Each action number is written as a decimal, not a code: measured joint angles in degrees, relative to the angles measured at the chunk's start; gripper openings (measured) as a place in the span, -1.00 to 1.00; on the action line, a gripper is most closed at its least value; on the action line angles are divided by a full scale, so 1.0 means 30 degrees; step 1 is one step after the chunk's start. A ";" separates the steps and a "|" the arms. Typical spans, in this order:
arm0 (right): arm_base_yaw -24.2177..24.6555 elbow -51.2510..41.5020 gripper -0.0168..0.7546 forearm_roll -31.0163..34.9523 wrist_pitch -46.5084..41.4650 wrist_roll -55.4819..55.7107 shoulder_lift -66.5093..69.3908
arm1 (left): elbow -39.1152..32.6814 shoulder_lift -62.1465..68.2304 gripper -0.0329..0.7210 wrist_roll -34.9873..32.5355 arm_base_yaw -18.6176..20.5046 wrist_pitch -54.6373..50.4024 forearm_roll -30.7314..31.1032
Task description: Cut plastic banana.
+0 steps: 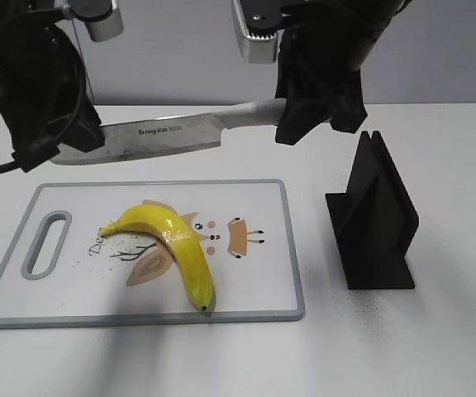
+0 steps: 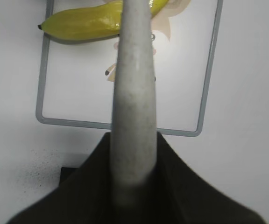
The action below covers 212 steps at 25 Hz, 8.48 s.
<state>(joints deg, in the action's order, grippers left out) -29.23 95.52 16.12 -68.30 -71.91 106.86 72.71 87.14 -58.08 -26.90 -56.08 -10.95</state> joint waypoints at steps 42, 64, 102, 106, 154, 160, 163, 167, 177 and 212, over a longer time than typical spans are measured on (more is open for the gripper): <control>0.0053 0.0339 -0.53 -0.0466 0.0587 0.0973 0.5769 | -0.0285 0.6000 -0.86 -0.0456 0.0442 0.1202 -0.1329; 0.0017 0.0497 -0.54 0.0531 -0.0394 0.1550 0.0116 | 0.4226 0.2258 -0.53 -0.0137 0.0422 -0.4589 -0.1757; 0.0017 -0.1941 -0.54 -0.0634 0.0047 2.3765 -0.2921 | 0.0579 -0.2191 0.58 1.7048 0.7130 -0.4546 0.2320; 0.0038 -0.4863 -0.54 -0.2613 0.1574 2.6704 -0.5332 | -0.2367 -0.5109 0.58 1.7048 0.7130 -0.4564 0.2320; 0.0096 -1.3875 -0.54 -0.7511 0.6381 3.5719 -0.6987 | -1.4652 -2.9108 0.48 1.7066 0.7130 -0.2023 0.2732; 0.0096 -1.3875 -0.25 -0.7340 0.6525 3.5737 -0.6841 | -1.4652 -2.9108 0.46 1.7066 0.7130 -0.2023 0.2732; 0.0096 -1.3875 0.25 -0.7324 0.6569 3.5737 -0.6841 | -1.4652 -2.9108 0.46 1.7066 0.7130 -0.2023 0.2732; 0.0096 -1.3875 0.60 -0.7091 0.6273 3.5417 -0.7131 | -1.4652 -2.9108 0.46 1.7066 0.7130 -0.2023 0.2732; -0.3469 -1.7237 0.60 -0.5373 0.4719 3.0774 -1.5141 | -1.4711 -2.9108 0.46 1.7066 0.7130 -0.2137 0.2732; -0.1953 -2.2174 0.58 -0.6337 0.2786 2.6344 -3.5738 | -1.4711 -2.9108 0.46 1.7066 0.7130 -0.2146 0.2610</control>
<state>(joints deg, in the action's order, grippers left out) -35.09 29.00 -2.89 -59.95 7.13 -0.36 28.58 -0.19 -6.88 -5.51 -62.52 -3.12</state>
